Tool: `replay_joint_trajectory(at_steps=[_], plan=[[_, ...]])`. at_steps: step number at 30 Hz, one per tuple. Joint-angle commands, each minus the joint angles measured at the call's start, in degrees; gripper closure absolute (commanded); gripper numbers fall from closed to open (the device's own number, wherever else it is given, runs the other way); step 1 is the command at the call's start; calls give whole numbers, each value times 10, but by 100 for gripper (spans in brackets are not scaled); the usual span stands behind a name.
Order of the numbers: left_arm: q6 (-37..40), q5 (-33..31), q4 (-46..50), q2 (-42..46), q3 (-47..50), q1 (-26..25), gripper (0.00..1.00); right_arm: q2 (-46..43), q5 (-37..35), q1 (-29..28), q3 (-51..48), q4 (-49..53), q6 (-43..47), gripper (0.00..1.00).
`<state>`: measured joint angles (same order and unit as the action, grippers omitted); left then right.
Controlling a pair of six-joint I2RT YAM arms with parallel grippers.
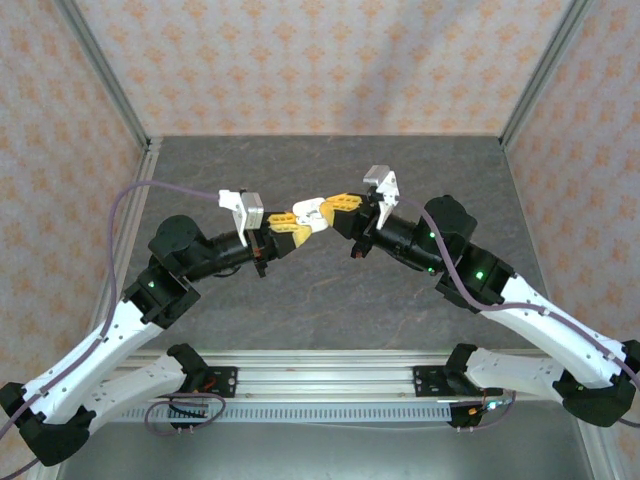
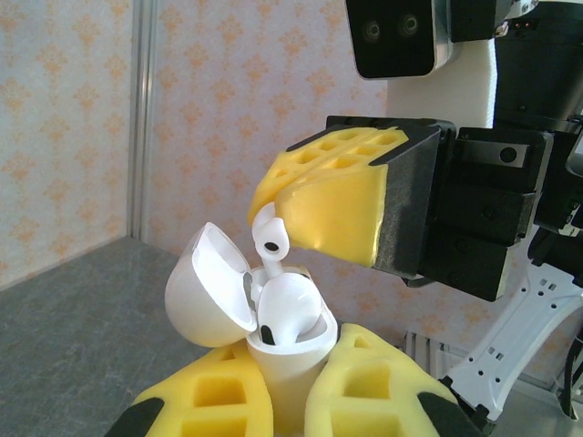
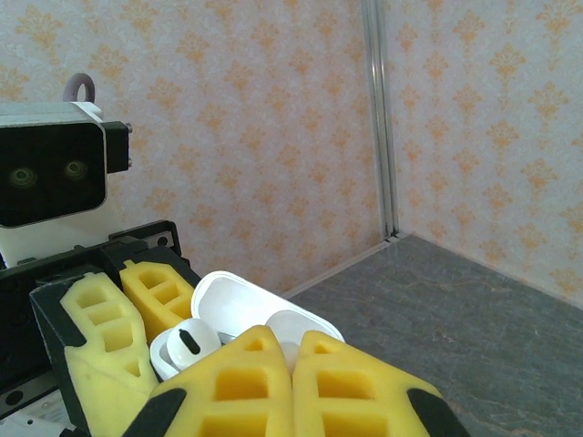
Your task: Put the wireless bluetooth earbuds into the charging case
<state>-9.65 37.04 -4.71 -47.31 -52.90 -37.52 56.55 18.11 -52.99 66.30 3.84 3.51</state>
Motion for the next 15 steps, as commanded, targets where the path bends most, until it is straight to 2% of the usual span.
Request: replay_joint_trajectory(at_steps=[1,11,13,15], plan=[[-8,-13,-40,1,-21,-2,100,1,25,-2,-3,11,-3,100],[-6,-12,-37,-3,-25,-2,100,11,45,-2,8,30,-14,99],[-6,-12,-38,-4,-25,-2,100,12,45,-3,10,38,-15,92],[-4,-12,-37,-5,-24,-2,100,10,43,-3,13,44,-19,79]])
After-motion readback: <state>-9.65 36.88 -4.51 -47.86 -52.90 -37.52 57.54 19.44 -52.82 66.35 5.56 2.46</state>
